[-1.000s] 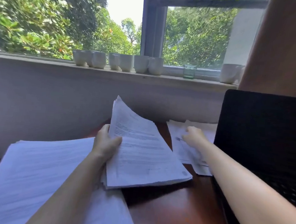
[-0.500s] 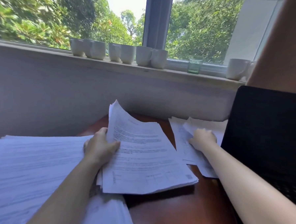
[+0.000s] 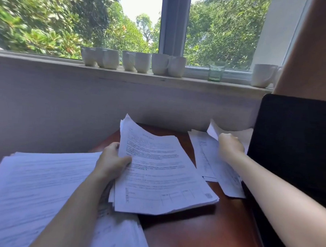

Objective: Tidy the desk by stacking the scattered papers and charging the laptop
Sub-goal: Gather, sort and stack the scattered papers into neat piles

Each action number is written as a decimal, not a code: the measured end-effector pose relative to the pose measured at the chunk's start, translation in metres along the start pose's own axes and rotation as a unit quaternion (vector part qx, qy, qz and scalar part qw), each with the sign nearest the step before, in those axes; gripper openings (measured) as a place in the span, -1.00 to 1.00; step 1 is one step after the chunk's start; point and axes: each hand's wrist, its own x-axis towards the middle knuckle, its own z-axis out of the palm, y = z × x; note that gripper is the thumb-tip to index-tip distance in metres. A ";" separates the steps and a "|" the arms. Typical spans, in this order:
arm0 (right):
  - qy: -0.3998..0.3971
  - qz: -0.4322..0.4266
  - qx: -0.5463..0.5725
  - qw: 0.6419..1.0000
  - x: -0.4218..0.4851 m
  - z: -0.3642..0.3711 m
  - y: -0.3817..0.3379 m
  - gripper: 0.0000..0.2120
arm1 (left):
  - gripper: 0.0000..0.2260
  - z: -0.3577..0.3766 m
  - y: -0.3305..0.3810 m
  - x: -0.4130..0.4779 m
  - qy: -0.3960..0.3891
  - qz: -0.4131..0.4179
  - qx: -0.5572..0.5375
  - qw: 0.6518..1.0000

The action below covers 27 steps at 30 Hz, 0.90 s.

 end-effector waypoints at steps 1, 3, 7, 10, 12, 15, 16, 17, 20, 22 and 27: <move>0.007 -0.009 0.003 1.000 -0.003 -0.003 -0.002 -0.70 | -0.73 0.000 0.000 0.000 0.003 0.000 -0.005 1.000; 0.004 -0.018 0.004 1.000 -0.007 -0.005 -0.006 -0.75 | -0.80 0.000 0.000 0.000 0.012 0.001 -0.017 1.000; -0.028 -0.026 -0.035 0.999 -0.017 0.003 -0.017 -0.81 | -0.79 -0.003 0.000 -0.001 0.034 -0.002 -0.053 0.998; -0.029 -0.036 -0.072 0.996 -0.021 0.006 -0.027 -0.70 | -0.80 -0.007 0.001 -0.003 0.047 -0.002 -0.072 0.996; -0.026 -0.045 -0.080 0.995 -0.023 0.005 -0.033 -0.69 | -0.82 -0.011 0.001 -0.004 0.055 0.000 -0.078 0.995; -0.007 -0.065 -0.054 0.996 -0.028 0.002 -0.042 -0.70 | -0.83 -0.017 0.000 -0.003 0.061 -0.010 -0.109 0.992; 0.001 -0.077 -0.043 0.996 -0.029 0.001 -0.046 -0.71 | -0.83 -0.018 -0.001 -0.002 0.065 -0.016 -0.119 0.991; 0.010 -0.091 -0.027 0.995 -0.031 -0.001 -0.050 -0.73 | -0.83 -0.020 -0.002 -0.002 0.068 -0.021 -0.125 0.990; 0.007 -0.155 0.064 0.986 -0.039 -0.001 -0.057 -0.77 | -0.84 -0.020 -0.004 0.000 0.068 -0.028 -0.133 0.988; -0.073 -0.182 0.151 0.969 -0.041 0.002 -0.059 -0.68 | -0.87 -0.019 -0.004 0.000 0.063 -0.026 -0.132 0.989; -0.088 -0.078 0.176 0.977 -0.032 -0.002 -0.031 -0.80 | -0.89 -0.016 -0.005 0.001 0.061 -0.021 -0.129 0.989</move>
